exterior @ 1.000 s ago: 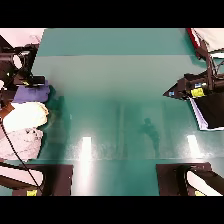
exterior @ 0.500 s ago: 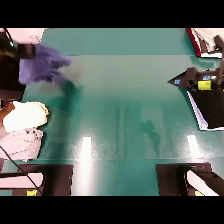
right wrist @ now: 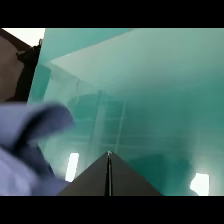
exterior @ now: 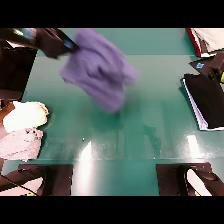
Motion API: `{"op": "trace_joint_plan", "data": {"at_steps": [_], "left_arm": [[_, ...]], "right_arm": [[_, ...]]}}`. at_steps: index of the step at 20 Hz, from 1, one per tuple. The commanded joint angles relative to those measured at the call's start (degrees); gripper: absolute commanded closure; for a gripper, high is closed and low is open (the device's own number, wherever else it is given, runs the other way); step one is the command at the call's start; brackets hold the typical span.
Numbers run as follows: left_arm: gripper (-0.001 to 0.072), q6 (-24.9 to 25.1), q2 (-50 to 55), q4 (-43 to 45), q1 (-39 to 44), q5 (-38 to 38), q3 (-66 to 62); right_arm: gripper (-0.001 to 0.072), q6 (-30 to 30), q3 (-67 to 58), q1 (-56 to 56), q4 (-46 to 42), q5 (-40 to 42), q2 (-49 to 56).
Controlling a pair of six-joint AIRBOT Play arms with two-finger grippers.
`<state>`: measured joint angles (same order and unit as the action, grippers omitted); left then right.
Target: Fold the shirts.
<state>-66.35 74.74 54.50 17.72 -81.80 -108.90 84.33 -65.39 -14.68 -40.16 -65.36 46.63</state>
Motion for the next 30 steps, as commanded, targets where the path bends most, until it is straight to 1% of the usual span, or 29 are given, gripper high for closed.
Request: {"op": "trace_joint_plan", "data": {"at_steps": [1,2,3,4,5,6,8,10,11,12,13,17,20,24,25,28,30], "left_arm": [[0.0685,3.89,4.20,-1.46,6.14,0.92,7.17],[0.0684,3.78,6.34,-0.31,6.19,2.73,9.20],[0.0630,3.50,8.92,1.51,5.81,4.70,10.47],[0.0343,1.07,11.37,4.20,5.05,5.92,10.56],[0.0028,-2.58,13.20,6.23,3.69,6.60,10.56],[0.0000,-6.25,13.94,6.99,2.05,6.14,10.58],[0.0000,-9.44,13.99,5.77,-2.12,2.84,10.51],[0.0000,-10.25,13.99,3.21,-5.16,-4.61,11.13],[0.0001,-10.43,13.77,2.86,-5.38,-7.61,12.72],[0.0000,-11.10,12.96,2.73,-5.03,-7.65,15.65],[0.0000,-11.41,11.41,1.86,-4.13,-5.44,20.24],[0.0000,-12.07,2.60,0.04,3.08,8.72,42.82],[0.0000,-14.47,-0.90,-1.49,10.10,16.61,55.45],[0.0000,-17.07,-0.81,-2.25,16.68,24.61,61.79],[-0.0001,-18.05,-0.81,-2.27,17.75,26.95,62.25],[0.0000,-18.84,-0.70,-2.54,20.50,33.73,62.25],[0.0001,-19.39,-0.70,-4.70,21.49,36.87,62.25]], "right_arm": [[0.0690,0.02,0.00,-0.50,0.17,0.02,-1.01],[0.0690,0.02,0.00,-0.42,0.15,-0.13,-0.98],[0.0690,0.02,0.00,-0.26,0.13,-0.13,-0.98],[0.0690,0.02,0.00,-0.26,0.13,-0.15,-0.98],[0.0690,0.02,0.00,-0.22,0.11,-0.31,-1.01],[0.0690,0.00,0.00,-0.22,0.11,-0.52,-1.01],[0.0690,0.00,0.00,-0.24,0.04,-0.59,-0.72],[0.0690,0.00,0.00,-0.22,0.07,-1.05,0.24],[0.0690,0.00,0.00,-0.20,0.09,-1.44,0.81],[0.0690,0.00,0.00,-0.20,0.13,-2.03,1.49],[0.0691,0.00,0.00,-0.20,0.15,-2.86,2.23],[0.0690,0.00,0.00,-0.20,0.13,-4.85,4.39],[0.0690,-0.02,0.02,-0.20,0.13,-4.02,4.39],[0.0690,-0.02,0.00,-0.20,0.13,-3.80,4.28],[0.0690,-0.02,0.02,-0.20,0.13,-3.80,4.28],[0.0690,-0.02,0.02,-0.20,0.13,-3.82,4.28],[0.0691,-0.02,0.02,-0.20,0.13,-3.80,4.28]]}}
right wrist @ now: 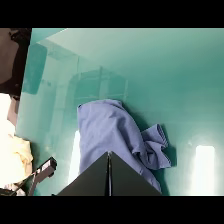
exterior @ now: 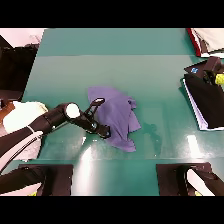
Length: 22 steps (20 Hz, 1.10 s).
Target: Fold the shirts.
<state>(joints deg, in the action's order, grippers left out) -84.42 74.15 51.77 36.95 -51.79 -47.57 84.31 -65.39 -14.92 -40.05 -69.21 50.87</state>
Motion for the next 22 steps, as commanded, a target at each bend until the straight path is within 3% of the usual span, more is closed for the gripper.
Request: {"op": "trace_joint_plan", "data": {"at_steps": [1,2,3,5,6,7,8,11,15,16,18,22], "left_arm": [[0.0004,-1.27,-0.11,-2.97,2.36,7.61,0.92],[0.0217,-1.09,-0.11,-3.06,2.36,7.89,0.92],[0.0372,-1.01,-0.11,-2.91,2.36,7.91,0.92],[0.0375,-0.92,-0.11,-2.91,2.36,8.63,0.92],[0.0418,-1.16,-0.11,-2.91,2.36,8.72,0.92],[0.0624,-1.09,-0.11,-2.91,2.36,8.66,0.92],[0.0685,-1.09,-0.11,-2.93,2.34,8.28,0.90],[0.0685,-0.72,-1.20,-0.79,0.00,0.02,-1.81],[0.0685,-0.63,-9.42,12.68,-7.04,-13.77,-11.26],[0.0685,-0.63,-11.47,15.76,-9.09,-16.76,-13.77],[0.0685,-0.63,-14.21,19.02,-12.44,-20.50,-17.35],[0.0685,-0.66,-15.15,20.04,-14.97,-22.80,-19.15]], "right_arm": [[0.0690,0.00,0.02,0.04,0.02,0.04,0.04],[0.0690,0.00,0.02,0.04,0.00,0.07,0.04],[0.0691,0.00,0.02,0.04,0.02,0.07,0.04],[0.0690,0.00,0.02,0.04,0.00,0.07,0.04],[0.0690,0.00,0.02,0.04,0.00,0.04,0.04],[0.0690,0.00,0.02,0.04,0.00,0.02,0.04],[0.0690,0.00,0.02,0.04,0.00,-0.02,0.04],[0.0690,-0.85,0.02,0.09,-0.04,-0.68,0.07],[0.0687,-4.07,1.77,5.55,-3.48,-2.99,1.99],[0.0659,-4.74,3.43,8.37,-3.50,-2.78,3.48],[0.0326,-5.77,7.08,14.01,-3.45,-1.68,8.00],[0.0320,-7.82,11.78,25.81,-3.48,9.97,20.46]]}}
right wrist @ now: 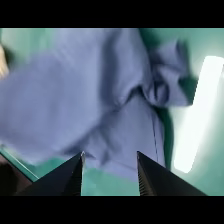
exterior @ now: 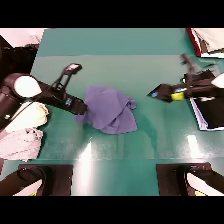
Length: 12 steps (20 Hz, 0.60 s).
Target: Fold the shirts.
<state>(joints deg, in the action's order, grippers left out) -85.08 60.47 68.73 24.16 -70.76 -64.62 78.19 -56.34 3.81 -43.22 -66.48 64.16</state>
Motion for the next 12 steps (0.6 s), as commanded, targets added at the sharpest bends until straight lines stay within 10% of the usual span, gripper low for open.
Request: {"op": "trace_joint_plan", "data": {"at_steps": [1,12], "left_arm": [[0.0685,0.00,-1.46,3.04,-2.19,-3.82,-2.10],[0.0685,0.02,-1.46,3.15,-2.19,-4.63,-2.10]], "right_arm": [[0.0320,-2.36,2.27,8.87,-0.33,9.86,10.27],[0.0329,-2.82,-7.21,10.14,-3.39,10.45,25.70]]}}
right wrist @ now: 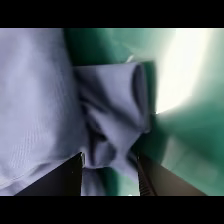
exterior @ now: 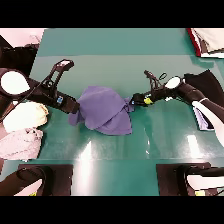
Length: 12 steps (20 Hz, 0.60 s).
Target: Fold the shirts.
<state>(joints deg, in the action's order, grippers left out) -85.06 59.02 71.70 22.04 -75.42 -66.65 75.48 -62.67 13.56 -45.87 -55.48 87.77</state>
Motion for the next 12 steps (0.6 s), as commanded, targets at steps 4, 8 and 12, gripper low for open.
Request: {"op": "trace_joint_plan", "data": {"at_steps": [4,8,12], "left_arm": [[0.0684,0.00,-0.02,0.17,-0.07,-0.20,-0.07],[0.0685,-0.55,-0.15,8.83,-0.09,-0.48,-5.07],[0.0685,-0.42,-0.15,19.39,-0.07,-2.14,-21.18]], "right_arm": [[0.0699,-0.20,-0.90,0.85,-0.74,-0.46,3.19],[0.0694,-0.48,-0.92,-2.86,-0.83,2.23,-4.55],[0.0694,-0.50,-4.94,-12.76,-0.83,-0.26,-18.64]]}}
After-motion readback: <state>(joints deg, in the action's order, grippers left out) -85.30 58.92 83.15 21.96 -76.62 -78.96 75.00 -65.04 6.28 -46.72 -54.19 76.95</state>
